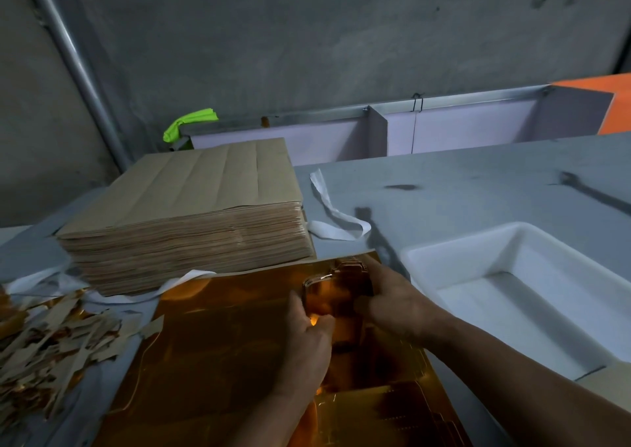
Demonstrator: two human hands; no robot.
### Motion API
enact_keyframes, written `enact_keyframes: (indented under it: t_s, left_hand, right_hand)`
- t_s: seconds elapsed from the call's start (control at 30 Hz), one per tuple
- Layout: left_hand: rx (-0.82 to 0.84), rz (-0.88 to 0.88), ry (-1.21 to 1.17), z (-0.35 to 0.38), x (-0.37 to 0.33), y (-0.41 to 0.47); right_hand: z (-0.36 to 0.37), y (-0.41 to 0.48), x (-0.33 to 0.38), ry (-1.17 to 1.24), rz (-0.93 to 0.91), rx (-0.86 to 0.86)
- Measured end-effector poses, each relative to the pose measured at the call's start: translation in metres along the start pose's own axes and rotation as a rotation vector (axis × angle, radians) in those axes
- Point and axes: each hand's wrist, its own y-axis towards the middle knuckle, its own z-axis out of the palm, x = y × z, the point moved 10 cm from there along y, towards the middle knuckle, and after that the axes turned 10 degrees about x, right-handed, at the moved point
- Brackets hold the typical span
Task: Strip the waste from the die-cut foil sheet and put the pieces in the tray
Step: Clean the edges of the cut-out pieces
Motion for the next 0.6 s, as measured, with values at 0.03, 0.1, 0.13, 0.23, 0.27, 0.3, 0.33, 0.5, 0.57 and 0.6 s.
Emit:
enact_keyframes:
  t_s: [0.03,0.1,0.13,0.23,0.27,0.3,0.33,0.5,0.57,0.6]
  left_hand:
    - [-0.002,-0.012,-0.024,0.0,0.002,0.002]
    - [-0.009,-0.052,-0.068,0.0,0.008,0.003]
    - [-0.003,-0.07,-0.08,0.001,0.011,0.003]
    - [0.004,-0.101,-0.084,0.001,0.02,-0.001]
    - [-0.002,-0.1,-0.084,0.0,0.022,-0.002]
    - [0.001,-0.105,-0.087,0.001,0.023,-0.001]
    - [0.012,-0.12,-0.091,0.003,0.025,-0.001]
    - [-0.026,0.004,-0.075,-0.005,0.009,-0.002]
    - [-0.071,0.142,-0.08,-0.015,-0.015,-0.003]
    - [-0.082,0.194,-0.084,-0.019,-0.026,-0.003]
  right_hand:
    - [0.002,0.0,0.0,-0.012,0.005,0.013]
    - [0.006,0.0,0.0,-0.028,0.011,0.034]
    - [0.006,0.0,-0.001,-0.031,0.013,0.035]
    - [0.003,0.001,-0.001,-0.03,0.009,0.003]
    - [0.001,0.001,-0.001,-0.026,0.008,-0.009]
    - [0.001,0.002,-0.002,-0.019,0.009,-0.01]
    - [0.002,0.002,-0.003,-0.016,0.011,-0.005]
    - [0.001,0.001,-0.004,0.011,0.013,-0.008]
    - [0.001,0.002,-0.004,0.019,0.016,-0.009]
    - [0.001,0.002,-0.004,0.02,0.017,-0.009]
